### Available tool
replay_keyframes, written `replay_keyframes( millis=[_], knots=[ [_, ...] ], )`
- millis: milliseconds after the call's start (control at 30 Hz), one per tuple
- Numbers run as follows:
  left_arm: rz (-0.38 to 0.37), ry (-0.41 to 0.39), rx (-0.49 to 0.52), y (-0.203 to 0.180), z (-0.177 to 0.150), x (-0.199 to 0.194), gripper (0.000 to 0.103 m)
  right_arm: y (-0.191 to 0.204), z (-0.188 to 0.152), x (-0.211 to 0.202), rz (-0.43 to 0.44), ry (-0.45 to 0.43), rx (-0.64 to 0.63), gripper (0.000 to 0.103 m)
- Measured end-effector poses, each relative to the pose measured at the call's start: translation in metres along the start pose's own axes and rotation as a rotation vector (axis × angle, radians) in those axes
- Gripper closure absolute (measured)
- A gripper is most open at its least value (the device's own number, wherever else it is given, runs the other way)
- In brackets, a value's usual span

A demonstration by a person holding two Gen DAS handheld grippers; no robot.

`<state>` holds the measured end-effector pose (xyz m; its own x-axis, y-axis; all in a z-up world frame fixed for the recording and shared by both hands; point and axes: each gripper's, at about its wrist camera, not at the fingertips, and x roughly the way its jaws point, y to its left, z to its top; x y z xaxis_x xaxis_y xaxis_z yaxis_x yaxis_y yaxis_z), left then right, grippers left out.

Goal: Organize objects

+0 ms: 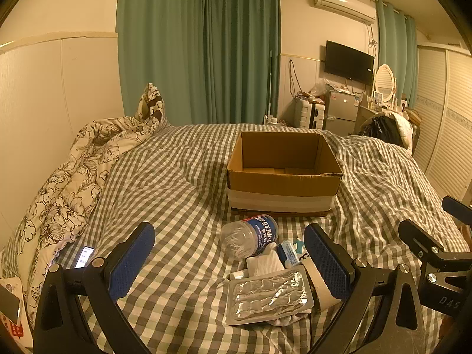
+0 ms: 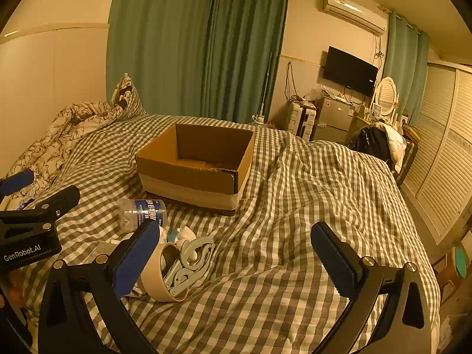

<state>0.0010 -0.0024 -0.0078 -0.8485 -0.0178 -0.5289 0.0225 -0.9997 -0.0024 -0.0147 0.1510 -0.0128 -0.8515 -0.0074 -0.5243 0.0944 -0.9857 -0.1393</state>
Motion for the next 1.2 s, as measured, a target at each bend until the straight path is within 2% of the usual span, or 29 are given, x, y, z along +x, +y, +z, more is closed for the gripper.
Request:
replay_keyframes(
  millis=[933,1200],
  knots=[
    [0.002,-0.009,0.003,-0.001,0.003,-0.004,0.0,0.012,0.002,-0.003,0.006,-0.004,-0.041,0.0],
    [0.012,0.068,0.012,0.009,-0.008,0.014,0.0,0.025,-0.008,0.011,0.011,0.057,-0.095,0.0]
  ],
)
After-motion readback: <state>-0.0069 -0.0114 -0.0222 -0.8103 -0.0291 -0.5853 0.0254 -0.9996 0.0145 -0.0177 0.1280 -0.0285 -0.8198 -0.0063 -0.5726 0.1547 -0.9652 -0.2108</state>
